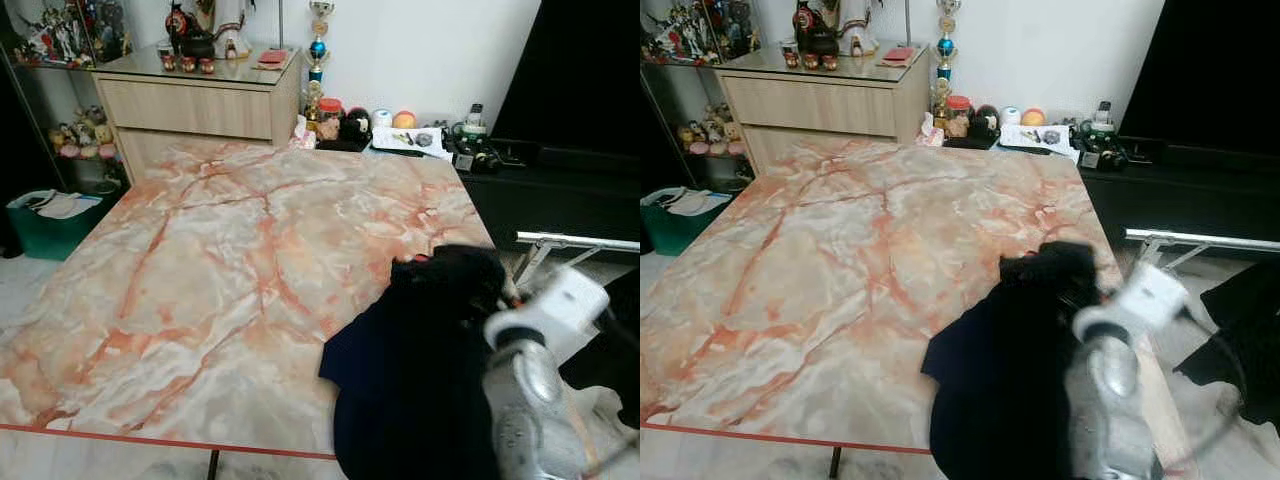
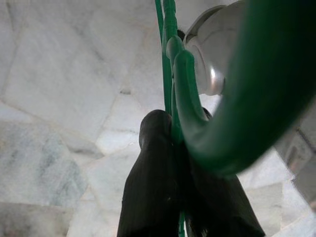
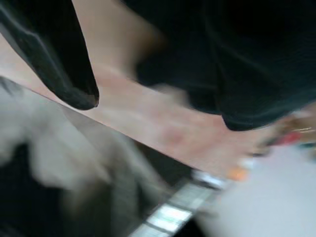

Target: Hang hanger

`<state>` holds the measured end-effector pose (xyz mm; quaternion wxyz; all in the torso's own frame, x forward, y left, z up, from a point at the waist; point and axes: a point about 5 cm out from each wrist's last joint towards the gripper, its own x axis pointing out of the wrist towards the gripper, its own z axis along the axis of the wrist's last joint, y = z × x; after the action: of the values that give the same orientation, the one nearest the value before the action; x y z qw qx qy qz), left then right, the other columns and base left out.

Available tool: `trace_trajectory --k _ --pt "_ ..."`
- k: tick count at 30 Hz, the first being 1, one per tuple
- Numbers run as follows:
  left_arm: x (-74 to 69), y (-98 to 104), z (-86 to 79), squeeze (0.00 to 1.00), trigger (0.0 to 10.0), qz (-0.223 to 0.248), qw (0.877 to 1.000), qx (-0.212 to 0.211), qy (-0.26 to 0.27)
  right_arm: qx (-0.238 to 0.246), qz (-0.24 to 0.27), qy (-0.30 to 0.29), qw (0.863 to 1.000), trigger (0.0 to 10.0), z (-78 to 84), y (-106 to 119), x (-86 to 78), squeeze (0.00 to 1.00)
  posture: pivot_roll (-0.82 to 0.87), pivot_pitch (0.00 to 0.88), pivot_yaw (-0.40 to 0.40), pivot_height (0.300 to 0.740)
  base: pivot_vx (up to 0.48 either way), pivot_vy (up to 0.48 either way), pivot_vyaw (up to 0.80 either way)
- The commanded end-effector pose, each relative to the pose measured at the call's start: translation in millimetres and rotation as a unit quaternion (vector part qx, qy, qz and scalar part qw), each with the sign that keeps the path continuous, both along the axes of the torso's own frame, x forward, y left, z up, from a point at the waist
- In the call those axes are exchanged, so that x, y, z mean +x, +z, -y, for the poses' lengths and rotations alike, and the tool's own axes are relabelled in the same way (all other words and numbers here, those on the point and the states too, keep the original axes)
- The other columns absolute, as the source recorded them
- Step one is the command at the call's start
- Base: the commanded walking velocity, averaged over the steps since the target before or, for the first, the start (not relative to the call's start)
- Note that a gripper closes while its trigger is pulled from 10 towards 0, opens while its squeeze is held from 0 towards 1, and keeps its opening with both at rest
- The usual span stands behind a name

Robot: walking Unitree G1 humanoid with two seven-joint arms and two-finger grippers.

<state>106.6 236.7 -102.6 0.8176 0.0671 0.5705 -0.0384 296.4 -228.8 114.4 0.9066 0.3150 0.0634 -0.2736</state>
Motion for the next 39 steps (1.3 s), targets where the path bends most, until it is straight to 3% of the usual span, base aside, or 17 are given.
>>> trace_trajectory --k 1,2,3,4,6,8,9,11,12,13,14,16,20,22,24,29,39 --pt "-0.7 0 -0.1 0.00 10.0 0.000 1.000 -0.001 0.004 0.017 0.004 0.024 1.000 10.0 -5.2 1 3.1 0.65 0.07 0.000 -0.056 0.740 0.000 0.000 0.00" --pt "-0.9 0 -0.8 0.00 10.0 -0.001 1.000 0.000 0.005 0.003 0.003 0.076 0.997 10.0 -17.8 3 7.2 0.00 0.06 0.000 -0.057 0.740 0.000 0.000 0.00" --pt "-0.9 0 -0.8 0.00 10.0 -0.001 1.000 0.000 0.005 0.003 0.003 0.076 0.997 10.0 -17.8 3 7.2 0.00 0.06 0.000 -0.057 0.740 0.000 0.000 0.00" --pt "-0.9 0 -1.1 0.00 10.0 -0.001 1.000 0.000 0.005 -0.019 0.004 0.145 0.989 10.0 -36.0 6 10.8 0.00 0.06 0.000 -0.056 0.740 0.000 0.000 0.00" --pt "-1.0 0 -1.3 0.00 10.0 -0.001 1.000 0.001 0.005 -0.029 0.001 0.178 0.984 10.0 -44.8 7 11.5 0.00 0.06 0.000 -0.055 0.740 0.000 0.000 0.00" --pt "-1.0 0 -1.4 0.00 10.0 -0.002 1.000 0.001 0.005 -0.095 -0.020 0.273 0.957 10.0 -74.3 5 9.7 0.00 0.07 0.000 -0.054 0.740 0.000 0.000 0.00" --pt "-1.0 0 -1.3 0.00 10.0 -0.002 1.000 0.001 0.005 -0.093 -0.010 0.294 0.951 10.0 -83.6 6 8.4 0.00 0.07 0.000 -0.055 0.740 0.000 0.000 0.00" --pt "-0.9 0 -1.3 0.00 10.0 -0.002 1.000 0.001 0.005 -0.032 0.033 0.310 0.950 10.0 -98.3 14 7.6 0.00 0.07 0.000 -0.055 0.740 0.000 0.000 0.00" --pt "-0.9 0 -1.3 0.00 10.0 -0.002 1.000 0.001 0.005 -0.032 0.033 0.310 0.950 10.0 -98.3 14 7.6 0.00 0.07 0.000 -0.055 0.740 0.000 0.000 0.00" --pt "-0.9 0 -1.3 0.00 10.0 -0.002 1.000 0.001 0.006 0.045 0.088 0.308 0.946 10.0 -106.0 26 7.5 0.00 0.07 0.000 -0.056 0.740 0.000 0.000 0.00" --pt "-0.8 0 -1.4 0.00 10.0 -0.002 1.000 0.002 0.006 0.162 0.144 0.292 0.932 10.0 -109.9 39 8.1 0.00 0.07 0.000 -0.056 0.740 0.000 0.000 0.00" --pt "-0.6 0 -1.5 0.00 10.0 -0.002 1.000 0.002 0.006 0.149 0.163 0.294 0.930 10.0 -108.5 46 8.5 0.00 0.07 0.000 -0.056 0.740 0.000 0.000 0.00" --pt "-0.3 0 -1.0 0.00 10.0 -0.001 1.000 0.001 0.006 -0.003 0.185 0.336 0.924 10.0 -108.8 56 6.1 0.00 0.07 0.000 -0.056 0.740 0.000 0.000 0.00" --pt "-0.2 0 -0.8 0.00 10.0 -0.001 1.000 0.001 0.006 -0.037 0.185 0.324 0.927 10.0 -104.8 58 6.0 0.00 0.07 0.000 -0.056 0.740 0.000 0.000 0.00" --pt "0.2 0 -0.7 0.00 10.0 0.000 1.000 0.001 0.007 -0.090 0.169 0.267 0.944 10.0 -87.8 58 7.1 0.00 0.07 0.000 -0.057 0.740 0.000 0.000 0.00" --pt "-0.2 0 -0.6 0.00 10.0 0.001 1.000 0.003 0.006 -0.146 0.139 0.188 0.961 10.0 -60.7 53 -0.3 0.00 0.07 0.000 -0.061 0.740 0.000 0.000 0.00" --pt "-0.8 -1 1.5 0.00 10.0 -0.002 1.000 0.005 -0.015 -0.187 0.120 0.153 0.963 10.0 -54.9 43 -20.9 0.00 0.06 0.000 -0.060 0.740 0.000 -0.029 0.00"
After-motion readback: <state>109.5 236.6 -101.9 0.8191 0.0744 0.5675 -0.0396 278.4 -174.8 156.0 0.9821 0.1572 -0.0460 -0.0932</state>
